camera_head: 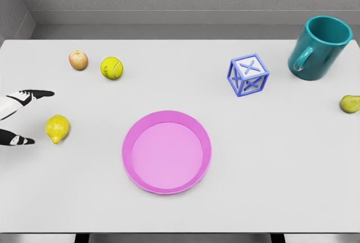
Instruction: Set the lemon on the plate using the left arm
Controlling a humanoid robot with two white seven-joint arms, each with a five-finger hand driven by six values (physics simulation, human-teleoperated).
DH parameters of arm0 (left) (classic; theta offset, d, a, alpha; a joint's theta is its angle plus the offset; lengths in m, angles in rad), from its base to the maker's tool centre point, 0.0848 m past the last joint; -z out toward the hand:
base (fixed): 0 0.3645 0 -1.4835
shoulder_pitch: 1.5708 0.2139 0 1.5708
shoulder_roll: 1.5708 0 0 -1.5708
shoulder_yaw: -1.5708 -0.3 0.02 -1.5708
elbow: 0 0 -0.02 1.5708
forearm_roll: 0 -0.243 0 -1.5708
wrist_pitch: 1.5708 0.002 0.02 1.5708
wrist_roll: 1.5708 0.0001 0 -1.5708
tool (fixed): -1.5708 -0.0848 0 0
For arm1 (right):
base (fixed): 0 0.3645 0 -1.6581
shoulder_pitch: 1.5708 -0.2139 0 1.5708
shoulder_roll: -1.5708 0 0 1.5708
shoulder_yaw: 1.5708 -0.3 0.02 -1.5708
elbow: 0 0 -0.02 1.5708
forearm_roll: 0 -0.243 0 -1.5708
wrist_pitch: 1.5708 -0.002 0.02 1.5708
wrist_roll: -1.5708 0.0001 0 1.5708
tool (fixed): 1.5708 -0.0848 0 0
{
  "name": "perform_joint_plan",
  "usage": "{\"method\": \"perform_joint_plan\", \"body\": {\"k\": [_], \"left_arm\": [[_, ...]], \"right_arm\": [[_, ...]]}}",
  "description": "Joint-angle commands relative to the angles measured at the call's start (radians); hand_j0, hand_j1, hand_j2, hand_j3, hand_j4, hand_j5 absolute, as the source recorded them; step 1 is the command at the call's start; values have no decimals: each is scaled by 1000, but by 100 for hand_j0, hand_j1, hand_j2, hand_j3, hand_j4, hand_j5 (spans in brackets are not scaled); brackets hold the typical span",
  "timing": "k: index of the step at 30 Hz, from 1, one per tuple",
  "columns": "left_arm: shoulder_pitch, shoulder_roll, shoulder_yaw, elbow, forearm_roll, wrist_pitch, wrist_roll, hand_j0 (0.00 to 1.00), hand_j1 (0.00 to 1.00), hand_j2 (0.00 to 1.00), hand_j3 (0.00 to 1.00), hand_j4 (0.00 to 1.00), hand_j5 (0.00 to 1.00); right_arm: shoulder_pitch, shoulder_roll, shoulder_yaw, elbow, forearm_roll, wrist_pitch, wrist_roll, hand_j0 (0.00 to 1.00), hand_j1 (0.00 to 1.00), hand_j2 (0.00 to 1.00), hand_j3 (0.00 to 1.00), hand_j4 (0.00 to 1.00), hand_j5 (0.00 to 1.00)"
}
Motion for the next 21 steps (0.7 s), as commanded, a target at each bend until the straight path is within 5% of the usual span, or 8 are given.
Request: {"method": "perform_joint_plan", "body": {"k": [1, 13, 21], "left_arm": [[0, 6, 5, 2, 4, 2, 0, 100, 100, 100, 100, 100, 100], [-18, 231, -144, 2, -68, 2, 3, 100, 100, 100, 100, 100, 100], [-74, 147, -152, -24, -169, 2, -1, 100, 100, 100, 100, 100, 100]], "right_arm": [[0, 0, 0, 0, 0, 0, 0, 100, 100, 100, 100, 100, 100], [0, 0, 0, 0, 0, 0, 0, 100, 100, 100, 100, 100, 100], [0, 0, 0, 0, 0, 0, 0, 100, 100, 100, 100, 100, 100]]}}
